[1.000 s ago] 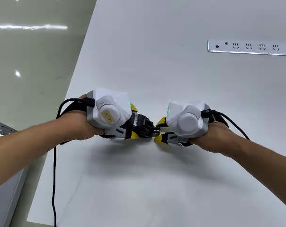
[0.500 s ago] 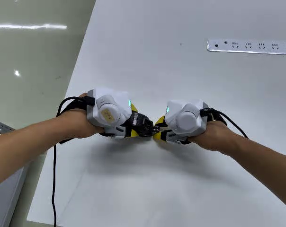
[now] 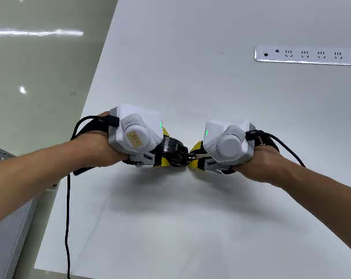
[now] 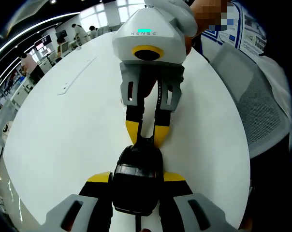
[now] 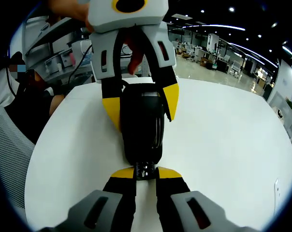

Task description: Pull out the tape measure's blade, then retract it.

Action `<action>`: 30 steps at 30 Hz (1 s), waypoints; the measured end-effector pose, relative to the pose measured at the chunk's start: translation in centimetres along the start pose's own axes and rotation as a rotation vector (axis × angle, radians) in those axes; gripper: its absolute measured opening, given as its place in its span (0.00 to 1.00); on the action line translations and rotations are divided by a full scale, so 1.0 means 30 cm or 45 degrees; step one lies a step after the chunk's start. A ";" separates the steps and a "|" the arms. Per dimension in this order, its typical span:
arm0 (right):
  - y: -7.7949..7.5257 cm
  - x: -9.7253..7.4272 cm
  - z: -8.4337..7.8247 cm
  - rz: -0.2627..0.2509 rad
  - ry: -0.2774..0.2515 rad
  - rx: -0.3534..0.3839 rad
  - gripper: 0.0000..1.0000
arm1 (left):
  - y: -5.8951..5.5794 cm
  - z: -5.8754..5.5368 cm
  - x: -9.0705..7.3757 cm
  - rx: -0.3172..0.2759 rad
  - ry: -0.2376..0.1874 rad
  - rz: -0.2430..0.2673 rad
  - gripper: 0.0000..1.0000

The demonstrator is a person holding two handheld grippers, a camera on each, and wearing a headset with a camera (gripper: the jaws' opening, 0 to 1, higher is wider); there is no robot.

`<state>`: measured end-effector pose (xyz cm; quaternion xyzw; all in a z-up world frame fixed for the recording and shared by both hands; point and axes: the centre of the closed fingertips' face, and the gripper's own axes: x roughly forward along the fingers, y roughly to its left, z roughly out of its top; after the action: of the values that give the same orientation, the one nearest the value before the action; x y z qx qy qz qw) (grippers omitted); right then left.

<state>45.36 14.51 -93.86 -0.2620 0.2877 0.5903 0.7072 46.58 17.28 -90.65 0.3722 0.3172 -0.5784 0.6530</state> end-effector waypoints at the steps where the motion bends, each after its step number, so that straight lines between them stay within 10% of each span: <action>1: 0.000 0.000 0.001 0.001 0.000 -0.010 0.14 | 0.000 0.000 0.000 0.002 -0.001 0.000 0.34; 30: -0.005 -0.013 -0.013 0.025 0.004 0.005 0.12 | 0.001 -0.005 0.002 0.026 0.018 -0.019 0.33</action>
<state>45.41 13.94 -93.86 -0.2587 0.2927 0.5961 0.7015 46.63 17.38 -90.78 0.3805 0.3187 -0.5838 0.6424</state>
